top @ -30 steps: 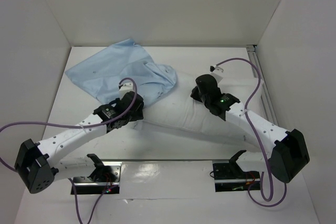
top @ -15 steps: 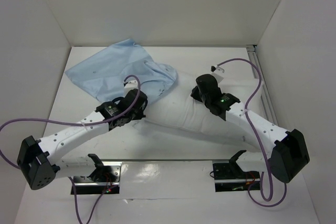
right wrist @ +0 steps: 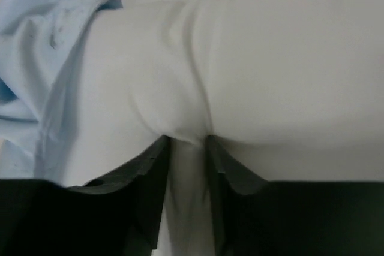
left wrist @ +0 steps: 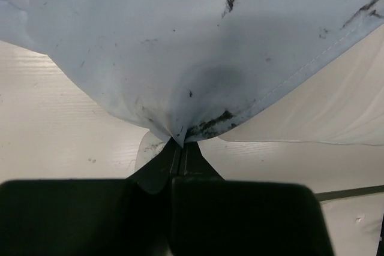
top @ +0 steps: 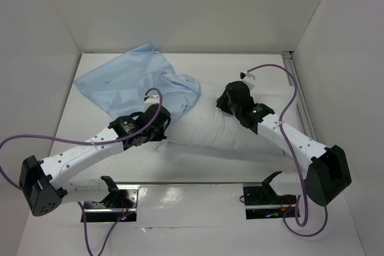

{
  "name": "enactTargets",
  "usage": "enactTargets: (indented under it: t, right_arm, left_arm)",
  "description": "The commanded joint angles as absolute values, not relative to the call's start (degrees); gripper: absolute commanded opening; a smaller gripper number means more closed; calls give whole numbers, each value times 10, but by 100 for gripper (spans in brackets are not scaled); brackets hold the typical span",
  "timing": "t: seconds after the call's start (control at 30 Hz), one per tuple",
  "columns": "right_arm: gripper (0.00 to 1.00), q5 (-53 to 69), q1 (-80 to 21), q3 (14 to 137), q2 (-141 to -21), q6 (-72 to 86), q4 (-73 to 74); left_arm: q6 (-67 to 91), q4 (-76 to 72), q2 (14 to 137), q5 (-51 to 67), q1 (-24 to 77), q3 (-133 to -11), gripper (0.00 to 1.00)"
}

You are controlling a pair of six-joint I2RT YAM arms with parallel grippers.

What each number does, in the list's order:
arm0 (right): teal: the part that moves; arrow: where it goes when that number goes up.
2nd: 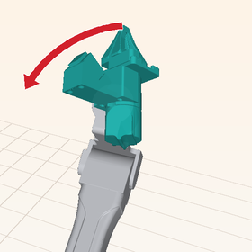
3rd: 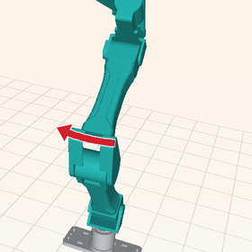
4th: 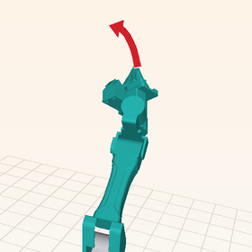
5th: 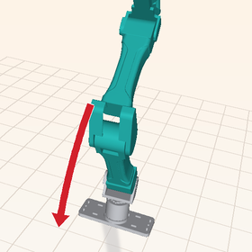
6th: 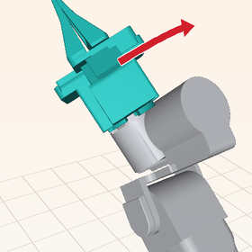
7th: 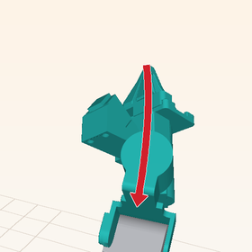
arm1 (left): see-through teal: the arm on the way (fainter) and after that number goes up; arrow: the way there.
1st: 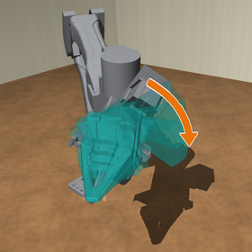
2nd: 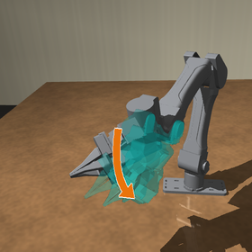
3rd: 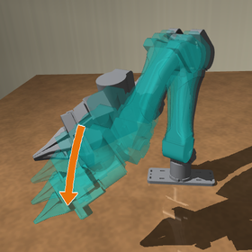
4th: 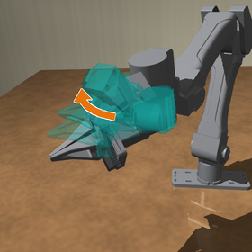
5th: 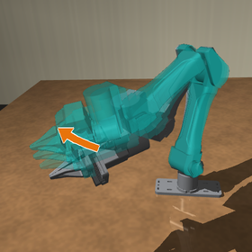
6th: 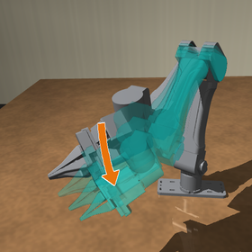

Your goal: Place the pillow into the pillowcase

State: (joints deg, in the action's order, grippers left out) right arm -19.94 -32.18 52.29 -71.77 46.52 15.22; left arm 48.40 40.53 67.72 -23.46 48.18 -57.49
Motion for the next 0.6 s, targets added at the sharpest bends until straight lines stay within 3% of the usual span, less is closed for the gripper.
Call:
enactTargets:
  t: [0.0,0.07,0.1,0.13,0.23,0.3,0.57]
  right_arm:
    - [42,-144,-330,567,-754,374,170]
    - [54,-149,-341,574,-754,331,188]
    - [68,-167,-355,574,-754,319,204]
    - [75,-173,-360,574,-745,307,211]
    - [89,-184,-373,590,-729,267,244]
    - [93,-190,-381,597,-720,236,253]
    - [96,-178,-419,623,-700,170,277]
  left_arm:
    - [501,422,651,-246,487,-566,0]
    - [501,432,638,-252,487,-561,3]
    - [507,432,628,-252,487,-553,10]
    - [507,432,622,-260,487,-553,30]
    - [512,432,616,-265,487,-540,46]
    - [512,432,616,-278,487,-540,59]
    - [514,438,628,-306,487,-545,57]
